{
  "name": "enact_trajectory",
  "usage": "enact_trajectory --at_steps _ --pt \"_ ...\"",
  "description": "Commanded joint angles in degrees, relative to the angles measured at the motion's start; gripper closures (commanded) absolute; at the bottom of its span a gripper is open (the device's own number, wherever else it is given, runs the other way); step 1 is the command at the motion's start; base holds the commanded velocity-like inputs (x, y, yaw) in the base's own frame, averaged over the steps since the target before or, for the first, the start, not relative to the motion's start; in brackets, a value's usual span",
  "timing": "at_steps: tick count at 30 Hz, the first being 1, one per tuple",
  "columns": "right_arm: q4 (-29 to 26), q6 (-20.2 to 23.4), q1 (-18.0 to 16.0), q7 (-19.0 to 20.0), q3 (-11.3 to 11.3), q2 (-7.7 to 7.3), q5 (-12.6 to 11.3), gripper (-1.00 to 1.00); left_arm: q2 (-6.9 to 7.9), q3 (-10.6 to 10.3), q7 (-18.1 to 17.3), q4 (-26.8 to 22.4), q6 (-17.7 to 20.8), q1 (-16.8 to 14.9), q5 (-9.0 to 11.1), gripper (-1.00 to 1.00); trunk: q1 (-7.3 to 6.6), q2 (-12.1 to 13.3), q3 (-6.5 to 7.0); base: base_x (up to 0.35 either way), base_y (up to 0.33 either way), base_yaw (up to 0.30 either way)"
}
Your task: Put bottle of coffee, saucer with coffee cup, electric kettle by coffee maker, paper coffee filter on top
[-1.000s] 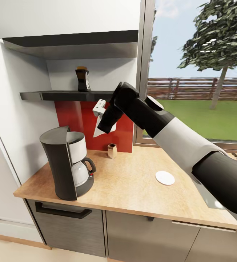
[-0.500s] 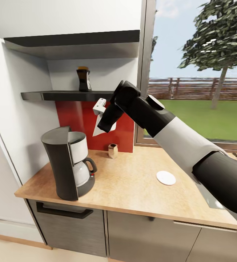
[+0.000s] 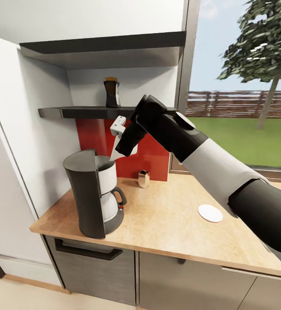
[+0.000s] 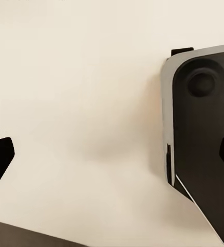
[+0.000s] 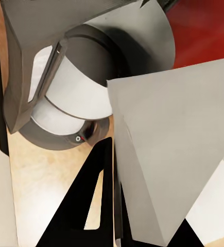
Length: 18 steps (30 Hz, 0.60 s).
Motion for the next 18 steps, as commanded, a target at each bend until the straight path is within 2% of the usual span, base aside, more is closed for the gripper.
enact_trajectory --at_steps 1,15,18 --pt "-0.1 0.4 0.0 0.5 0.0 0.02 0.5 1.0 -0.02 0.0 0.3 0.1 -0.1 0.0 -0.6 -1.0 0.02 0.0 -0.02 0.004 0.009 0.017" --pt "-0.1 0.4 0.0 0.4 0.1 0.02 0.6 1.0 -0.1 0.0 0.2 0.1 -0.1 0.0 -0.6 -1.0 0.02 0.0 1.09 0.001 0.002 0.002" --pt "0.1 0.4 0.0 0.3 0.6 0.02 1.5 1.0 -0.1 0.0 0.1 0.1 -0.1 0.0 -0.6 -1.0 0.02 0.0 1.34 0.09 0.077 0.0"
